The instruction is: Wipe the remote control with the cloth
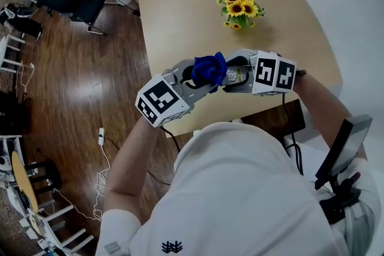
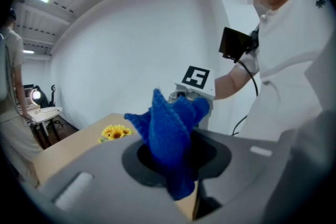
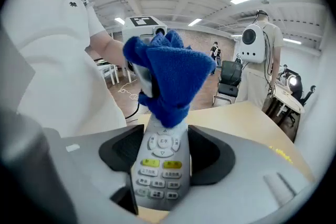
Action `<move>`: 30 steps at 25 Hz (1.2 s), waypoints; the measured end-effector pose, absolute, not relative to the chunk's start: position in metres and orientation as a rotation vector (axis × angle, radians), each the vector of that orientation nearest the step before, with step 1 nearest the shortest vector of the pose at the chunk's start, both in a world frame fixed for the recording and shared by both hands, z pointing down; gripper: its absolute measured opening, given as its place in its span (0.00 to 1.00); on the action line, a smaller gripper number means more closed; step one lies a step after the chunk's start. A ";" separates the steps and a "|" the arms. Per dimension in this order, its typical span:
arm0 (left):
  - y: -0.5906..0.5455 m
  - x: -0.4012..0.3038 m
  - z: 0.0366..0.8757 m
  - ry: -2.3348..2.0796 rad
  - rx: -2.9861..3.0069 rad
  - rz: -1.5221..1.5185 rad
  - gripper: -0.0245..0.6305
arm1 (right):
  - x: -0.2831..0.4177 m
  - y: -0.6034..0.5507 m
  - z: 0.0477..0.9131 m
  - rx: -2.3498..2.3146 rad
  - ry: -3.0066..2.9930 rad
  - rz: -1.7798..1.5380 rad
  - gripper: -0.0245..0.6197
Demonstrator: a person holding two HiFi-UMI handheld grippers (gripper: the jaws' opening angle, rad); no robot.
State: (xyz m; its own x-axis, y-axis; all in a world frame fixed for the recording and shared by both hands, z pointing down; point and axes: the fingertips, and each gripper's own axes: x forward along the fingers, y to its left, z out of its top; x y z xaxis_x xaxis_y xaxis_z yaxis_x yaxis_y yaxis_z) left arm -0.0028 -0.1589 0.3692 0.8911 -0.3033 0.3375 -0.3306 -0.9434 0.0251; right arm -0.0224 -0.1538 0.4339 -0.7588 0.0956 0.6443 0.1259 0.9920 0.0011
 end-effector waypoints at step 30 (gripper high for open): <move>-0.123 -0.114 0.386 -0.890 2.751 0.484 0.20 | 0.000 -0.182 0.510 -0.035 -2.335 0.056 0.45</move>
